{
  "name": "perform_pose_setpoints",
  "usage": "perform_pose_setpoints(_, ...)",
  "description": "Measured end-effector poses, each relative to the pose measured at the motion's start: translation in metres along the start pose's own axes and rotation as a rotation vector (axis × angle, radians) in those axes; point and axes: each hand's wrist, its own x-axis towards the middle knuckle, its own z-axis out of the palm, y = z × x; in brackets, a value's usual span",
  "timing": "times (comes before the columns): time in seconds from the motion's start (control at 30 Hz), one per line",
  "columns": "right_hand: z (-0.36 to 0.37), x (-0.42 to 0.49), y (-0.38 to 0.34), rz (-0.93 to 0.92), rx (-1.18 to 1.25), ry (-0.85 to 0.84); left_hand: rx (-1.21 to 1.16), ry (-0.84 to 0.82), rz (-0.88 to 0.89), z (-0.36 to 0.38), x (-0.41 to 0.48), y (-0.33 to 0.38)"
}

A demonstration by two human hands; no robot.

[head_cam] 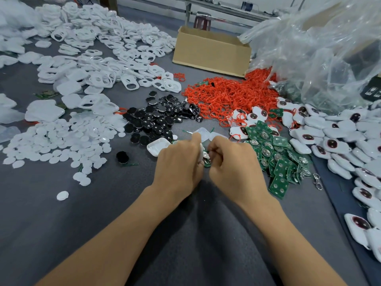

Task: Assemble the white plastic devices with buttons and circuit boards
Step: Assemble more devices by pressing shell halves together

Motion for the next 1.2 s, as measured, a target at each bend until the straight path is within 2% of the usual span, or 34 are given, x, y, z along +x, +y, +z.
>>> perform_pose_setpoints(0.17,-0.001,0.004,0.001,-0.001,0.014,-0.023,0.018,-0.039,0.041,0.001,0.0,-0.002)
perform_pose_setpoints(0.47,-0.008,0.008,0.013,0.111,0.304,-0.148,-0.026,-0.104,0.161,-0.002,0.003,-0.006)
perform_pose_setpoints(0.63,-0.006,0.009,0.018,0.159,0.372,-0.177,-0.068,-0.118,0.17,-0.003,0.003,-0.006)
perform_pose_setpoints(0.8,-0.006,0.01,0.019,0.185,0.402,-0.184,-0.161,-0.129,0.149,-0.004,0.004,-0.007)
perform_pose_setpoints(1.2,-0.01,0.012,0.021,0.215,0.372,-0.207,-0.212,-0.155,0.108,-0.002,0.006,-0.007)
